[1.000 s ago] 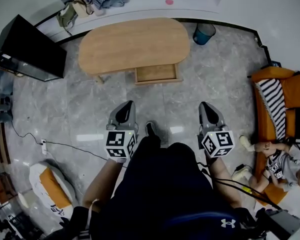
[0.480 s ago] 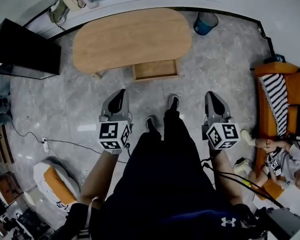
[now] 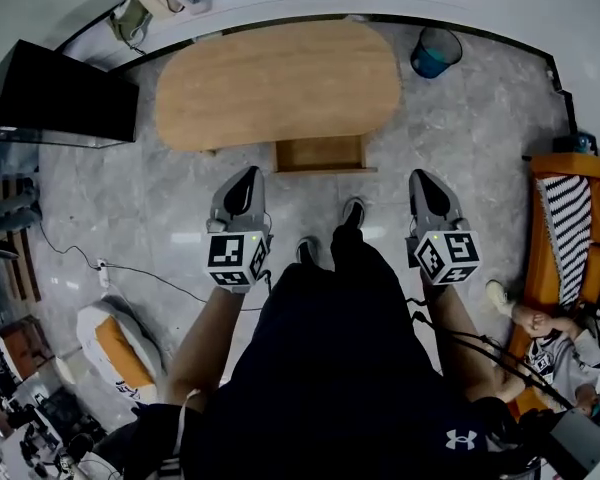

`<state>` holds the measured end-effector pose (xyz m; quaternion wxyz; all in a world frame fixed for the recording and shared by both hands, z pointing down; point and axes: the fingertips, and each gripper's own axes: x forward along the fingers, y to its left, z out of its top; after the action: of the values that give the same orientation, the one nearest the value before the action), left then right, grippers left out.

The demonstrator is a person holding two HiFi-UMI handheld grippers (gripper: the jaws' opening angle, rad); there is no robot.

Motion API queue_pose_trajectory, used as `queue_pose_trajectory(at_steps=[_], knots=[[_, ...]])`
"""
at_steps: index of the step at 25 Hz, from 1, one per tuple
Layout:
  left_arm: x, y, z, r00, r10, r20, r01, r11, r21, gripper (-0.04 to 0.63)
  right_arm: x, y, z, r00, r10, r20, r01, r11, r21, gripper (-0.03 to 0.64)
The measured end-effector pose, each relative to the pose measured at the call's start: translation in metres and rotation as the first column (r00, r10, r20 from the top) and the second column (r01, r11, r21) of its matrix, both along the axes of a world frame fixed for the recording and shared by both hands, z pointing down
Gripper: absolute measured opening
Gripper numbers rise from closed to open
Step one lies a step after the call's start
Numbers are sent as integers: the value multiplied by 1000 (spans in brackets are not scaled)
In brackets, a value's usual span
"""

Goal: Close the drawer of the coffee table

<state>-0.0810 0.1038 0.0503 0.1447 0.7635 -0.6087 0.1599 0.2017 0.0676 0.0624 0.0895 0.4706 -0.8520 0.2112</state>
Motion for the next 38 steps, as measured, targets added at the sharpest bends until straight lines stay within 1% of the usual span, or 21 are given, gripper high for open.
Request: queue_pose_trajectory(at_steps=[2,5,11,14,17,21,23,25,29,32,34,36,38], knots=[[11,-15,12,1000,8,7,-8,1000,-25,2,4,-19,7,1000,-24,4,24,1000,-8,3],[17,-35,35,1000,6,-2,-6,997,-78,2,3,-44,19,998,-57,8,57,998,-24,3],[-1,-48,81,999,-10,41,17,984,-176,2,-2,-68,54,997,-76,14,77,994,-77,3],[-5,-50,110,998,0,60,13,976,-219,2,7,-74,82,998,-69,-8,68,991,-114,3],[-9,-50,142,997,31,74,-10,962,-271,2,13,-77,111,996,-75,-46,68,987,-148,2],[-28,-54,196,990,89,112,-45,937,-345,2,6,-84,154,986,-115,-118,91,978,-189,2],[-40,-52,226,982,123,147,-63,931,-360,2,0,-80,180,978,-144,-150,110,970,-215,3],[-50,-48,255,976,147,161,-75,919,-387,2,-8,-73,210,971,-178,-161,133,958,-255,2],[-64,-37,317,970,186,156,-96,885,-455,3,-18,-64,273,968,-203,-151,143,931,-335,3],[-69,-24,362,962,224,157,-118,859,-499,6,-17,-55,320,960,-222,-169,148,918,-368,3],[-75,-13,390,957,245,157,-127,839,-529,29,-15,-48,351,952,-245,-185,157,906,-392,3],[-80,-4,415,954,258,153,-132,818,-559,31,-13,-42,379,940,-272,-205,167,893,-418,3],[-82,4,439,952,267,148,-134,802,-582,48,-10,-38,403,926,-298,-233,176,885,-432,3]])
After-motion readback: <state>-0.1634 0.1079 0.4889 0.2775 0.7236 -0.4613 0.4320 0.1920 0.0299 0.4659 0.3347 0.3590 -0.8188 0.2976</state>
